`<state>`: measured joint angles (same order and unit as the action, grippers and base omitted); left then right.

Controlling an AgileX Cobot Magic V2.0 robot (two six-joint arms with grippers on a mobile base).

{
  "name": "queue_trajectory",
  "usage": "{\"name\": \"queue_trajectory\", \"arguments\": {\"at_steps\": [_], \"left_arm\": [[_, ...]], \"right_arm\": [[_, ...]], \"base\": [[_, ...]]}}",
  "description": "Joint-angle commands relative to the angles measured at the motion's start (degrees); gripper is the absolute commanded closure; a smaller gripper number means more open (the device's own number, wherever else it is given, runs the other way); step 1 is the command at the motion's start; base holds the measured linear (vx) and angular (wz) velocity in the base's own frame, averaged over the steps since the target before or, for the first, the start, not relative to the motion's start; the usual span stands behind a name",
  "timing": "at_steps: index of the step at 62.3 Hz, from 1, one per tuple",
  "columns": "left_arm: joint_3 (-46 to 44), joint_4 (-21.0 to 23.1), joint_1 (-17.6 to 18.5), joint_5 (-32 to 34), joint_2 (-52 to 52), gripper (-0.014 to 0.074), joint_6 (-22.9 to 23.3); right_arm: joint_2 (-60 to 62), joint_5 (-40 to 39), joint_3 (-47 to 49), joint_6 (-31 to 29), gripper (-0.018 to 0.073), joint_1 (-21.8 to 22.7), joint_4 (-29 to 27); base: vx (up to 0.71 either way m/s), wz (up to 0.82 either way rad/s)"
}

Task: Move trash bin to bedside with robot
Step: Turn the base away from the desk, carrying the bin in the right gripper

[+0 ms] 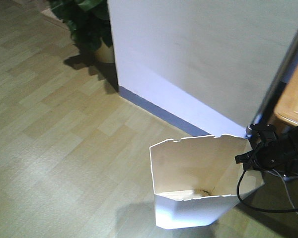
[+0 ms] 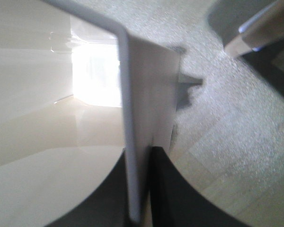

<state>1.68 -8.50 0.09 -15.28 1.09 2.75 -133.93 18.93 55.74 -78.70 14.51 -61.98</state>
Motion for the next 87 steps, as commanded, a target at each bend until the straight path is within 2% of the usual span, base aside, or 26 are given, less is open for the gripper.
{"name": "queue_trajectory", "arguments": {"at_steps": [1,28,67,87], "left_arm": [[1.65,0.03,0.35,4.20,0.58,0.0602,0.46],[1.65,0.03,0.35,4.20,0.58,0.0602,0.46],[1.65,0.03,0.35,4.20,0.58,0.0602,0.46],[1.65,0.03,0.35,4.20,0.58,0.0602,0.46]], "right_arm": [[4.50,7.53,0.89,0.79,0.0565,0.09,-2.60],[4.50,7.53,0.89,0.79,0.0565,0.09,-2.60],[4.50,7.50,0.89,0.79,0.0565,0.09,-2.60],[4.50,7.50,0.89,0.79,0.0565,0.09,-2.60]], "base": [[0.11,0.42],[0.13,0.50],[0.19,0.70],[0.22,0.39]]}}
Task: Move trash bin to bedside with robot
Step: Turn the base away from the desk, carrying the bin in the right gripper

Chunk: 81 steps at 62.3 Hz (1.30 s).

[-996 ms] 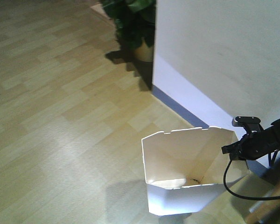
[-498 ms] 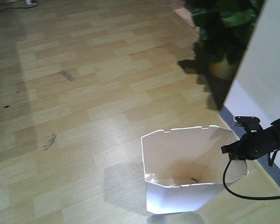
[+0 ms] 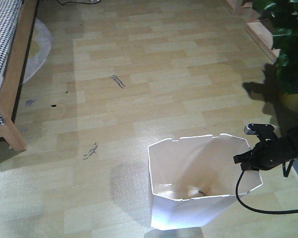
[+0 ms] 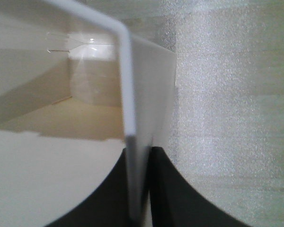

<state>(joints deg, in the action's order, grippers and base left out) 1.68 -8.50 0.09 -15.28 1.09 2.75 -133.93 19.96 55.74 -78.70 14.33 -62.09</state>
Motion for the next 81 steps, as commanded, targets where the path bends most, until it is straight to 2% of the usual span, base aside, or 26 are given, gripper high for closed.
{"name": "queue_trajectory", "arguments": {"at_steps": [1,81], "left_arm": [[1.65,0.03,0.35,4.20,0.58,0.0602,0.46],[1.65,0.03,0.35,4.20,0.58,0.0602,0.46]], "right_arm": [[4.50,6.46,0.89,0.79,0.0565,0.27,-2.49],[4.50,6.46,0.89,0.79,0.0565,0.27,-2.49]], "base": [[0.25,0.23],[0.31,0.09]]}}
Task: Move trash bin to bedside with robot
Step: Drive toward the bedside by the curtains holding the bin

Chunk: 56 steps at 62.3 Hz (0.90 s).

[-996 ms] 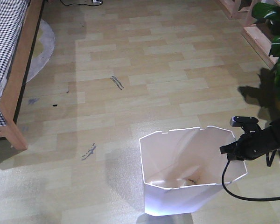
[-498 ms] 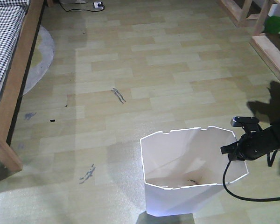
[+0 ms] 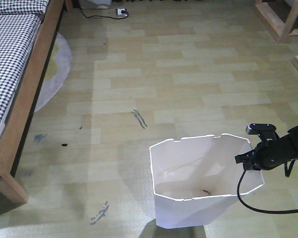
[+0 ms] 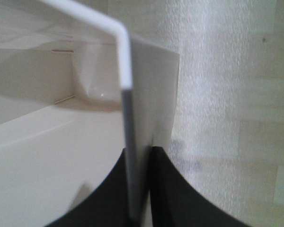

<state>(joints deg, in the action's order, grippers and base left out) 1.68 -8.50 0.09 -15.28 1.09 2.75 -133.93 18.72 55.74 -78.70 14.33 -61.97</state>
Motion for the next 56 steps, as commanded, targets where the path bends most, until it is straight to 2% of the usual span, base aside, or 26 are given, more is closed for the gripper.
{"name": "queue_trajectory", "arguments": {"at_steps": [1,30,56], "left_arm": [[1.65,0.03,0.35,4.20,0.58,0.0602,0.46],[1.65,0.03,0.35,4.20,0.58,0.0602,0.46],[1.65,0.03,0.35,4.20,0.58,0.0602,0.46]], "right_arm": [[4.50,7.71,0.89,0.79,0.0565,0.27,-2.61],[4.50,7.73,0.89,0.79,0.0565,0.27,-2.61],[4.50,7.73,0.89,0.79,0.0565,0.27,-2.61]], "base": [[0.37,0.18],[0.35,0.16],[0.38,-0.04]]}}
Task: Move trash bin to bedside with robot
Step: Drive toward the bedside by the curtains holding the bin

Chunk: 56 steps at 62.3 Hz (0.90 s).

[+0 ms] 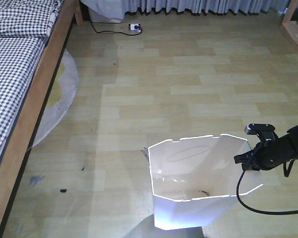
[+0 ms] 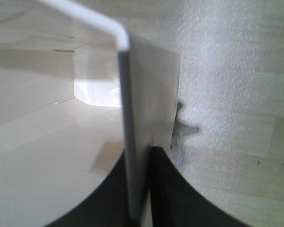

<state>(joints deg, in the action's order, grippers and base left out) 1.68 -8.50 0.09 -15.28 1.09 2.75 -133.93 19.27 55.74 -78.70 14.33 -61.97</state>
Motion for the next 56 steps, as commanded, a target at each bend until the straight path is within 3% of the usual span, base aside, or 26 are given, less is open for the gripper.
{"name": "queue_trajectory", "arguments": {"at_steps": [1,56], "left_arm": [[1.65,0.03,0.35,4.20,0.58,0.0602,0.46],[1.65,0.03,0.35,4.20,0.58,0.0602,0.46]], "right_arm": [[4.50,7.17,0.89,0.79,0.0565,0.27,-2.61],[4.50,7.17,0.89,0.79,0.0565,0.27,-2.61]], "base": [[0.38,-0.09],[0.38,0.01]]}}
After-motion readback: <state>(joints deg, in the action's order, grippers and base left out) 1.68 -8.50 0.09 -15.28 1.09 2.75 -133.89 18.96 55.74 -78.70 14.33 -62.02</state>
